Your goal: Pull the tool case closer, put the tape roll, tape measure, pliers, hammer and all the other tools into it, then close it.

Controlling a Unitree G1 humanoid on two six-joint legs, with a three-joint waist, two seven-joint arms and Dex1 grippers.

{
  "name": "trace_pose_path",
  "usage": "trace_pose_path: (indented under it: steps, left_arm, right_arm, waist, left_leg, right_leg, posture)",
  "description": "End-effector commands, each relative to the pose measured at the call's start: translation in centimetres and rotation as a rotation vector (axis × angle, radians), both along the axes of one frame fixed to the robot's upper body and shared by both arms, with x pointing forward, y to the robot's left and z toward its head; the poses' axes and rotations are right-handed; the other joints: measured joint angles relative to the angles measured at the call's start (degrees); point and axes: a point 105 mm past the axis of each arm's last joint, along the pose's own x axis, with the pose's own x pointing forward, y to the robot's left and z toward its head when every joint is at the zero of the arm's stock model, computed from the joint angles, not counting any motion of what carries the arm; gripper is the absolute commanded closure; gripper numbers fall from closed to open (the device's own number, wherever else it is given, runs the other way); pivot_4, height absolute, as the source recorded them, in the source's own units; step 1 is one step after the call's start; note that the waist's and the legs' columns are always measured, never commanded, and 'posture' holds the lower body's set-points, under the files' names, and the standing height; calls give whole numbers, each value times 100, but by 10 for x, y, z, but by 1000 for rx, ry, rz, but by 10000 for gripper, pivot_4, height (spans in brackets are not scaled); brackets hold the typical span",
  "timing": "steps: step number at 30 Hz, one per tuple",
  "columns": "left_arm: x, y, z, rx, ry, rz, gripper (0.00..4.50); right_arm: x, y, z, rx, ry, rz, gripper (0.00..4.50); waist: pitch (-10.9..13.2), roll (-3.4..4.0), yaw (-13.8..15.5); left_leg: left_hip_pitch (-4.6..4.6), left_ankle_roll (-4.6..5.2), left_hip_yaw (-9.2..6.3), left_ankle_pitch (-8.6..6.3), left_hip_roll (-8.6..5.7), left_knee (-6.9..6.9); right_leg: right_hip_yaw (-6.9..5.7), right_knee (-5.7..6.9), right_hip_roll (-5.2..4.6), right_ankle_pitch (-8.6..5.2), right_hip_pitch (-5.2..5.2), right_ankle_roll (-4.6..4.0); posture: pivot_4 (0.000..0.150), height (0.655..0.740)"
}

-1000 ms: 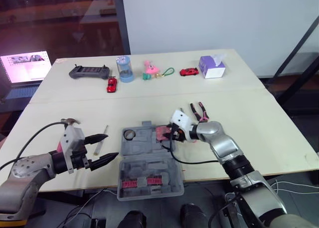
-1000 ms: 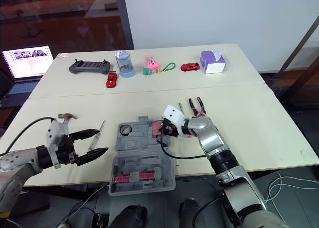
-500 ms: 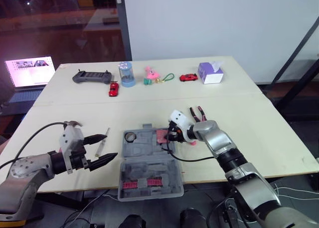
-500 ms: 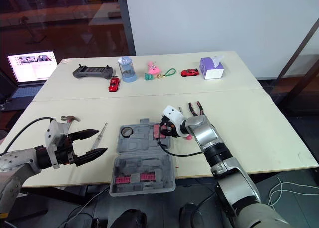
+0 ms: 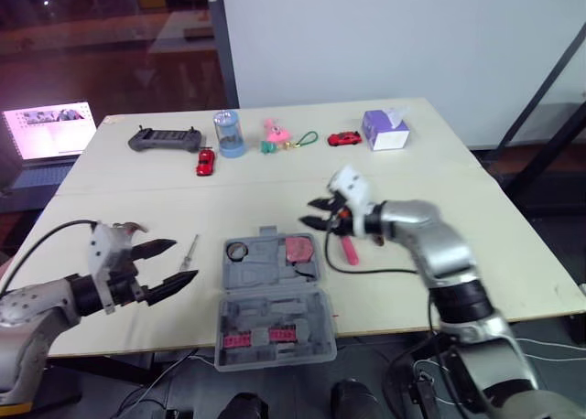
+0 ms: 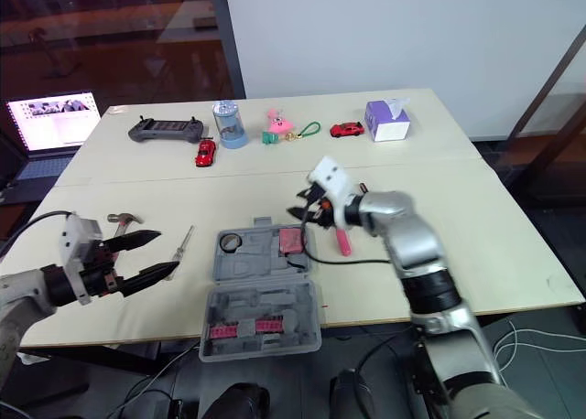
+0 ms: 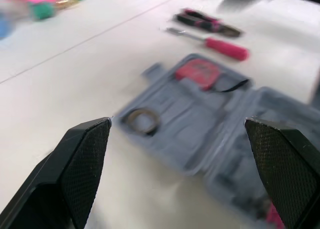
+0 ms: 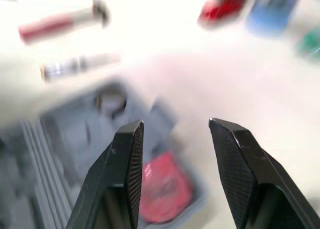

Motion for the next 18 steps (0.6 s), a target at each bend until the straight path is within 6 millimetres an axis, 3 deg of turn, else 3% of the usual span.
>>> trace_pose_path:
  steps: [1, 5, 8, 10, 11, 14, 18]
  left_arm:
    - [-11, 54, 8, 45, -30, 168, 0]
    - [-27, 103, -1, 109, -6, 316, 0]
    - [-40, 138, -12, 153, 24, 422, 0]
    - [-46, 152, -19, 152, 42, 462, 0]
    - [-48, 156, -21, 147, 47, 472, 0]
    - [-50, 165, -27, 137, 58, 503, 0]
    - [-50, 169, -34, 130, 71, 512, 0]
  right_arm:
    - [-35, -50, 14, -14, -15, -55, 23208]
    - [-56, -102, -13, -84, 68, -214, 23208]
    - [-70, -146, -38, -130, 121, -360, 14626]
    - [-79, -167, -49, -141, 136, -433, 5635]
    - [-82, -174, -52, -135, 140, -456, 182]
    - [-93, -186, -61, -178, 147, -492, 182]
    - [-99, -185, -65, -177, 140, -492, 182]
  waist:
    - [-4, -6, 27]
    - [2, -2, 145]
    - [1, -3, 177]
    - [1, -5, 183]
    - [1, -5, 181]
    - [1, -5, 175]
    - [1, -6, 154]
  left_leg:
    - [-1, 1, 0, -1, 0, -1]
    - [-1, 39, 8, -22, 0, 1]
    - [1, 45, 14, -25, 1, 2]
    - [5, 46, 16, -25, 1, 2]
    - [6, 46, 18, -26, 1, 3]
    - [10, 48, 19, -26, 2, 4]
    - [16, 47, 19, -26, 5, 2]
  right_leg:
    - [-2, -4, 0, 0, 1, 0]
    - [-7, -22, -1, 0, 13, 1]
    - [-7, -19, -1, 0, 14, 0]
    - [-7, -20, -2, 0, 20, 1]
    - [-7, -21, -2, 0, 23, 1]
    - [-7, -19, -2, 1, 25, 1]
    - [-7, -13, 0, 0, 25, 1]
  posture:
    - [1500, 7400]
    - [1500, 7400]
    - [1500, 7400]
    - [1500, 7400]
    - [1500, 7400]
    - [1500, 7400]
    - [1500, 7400]
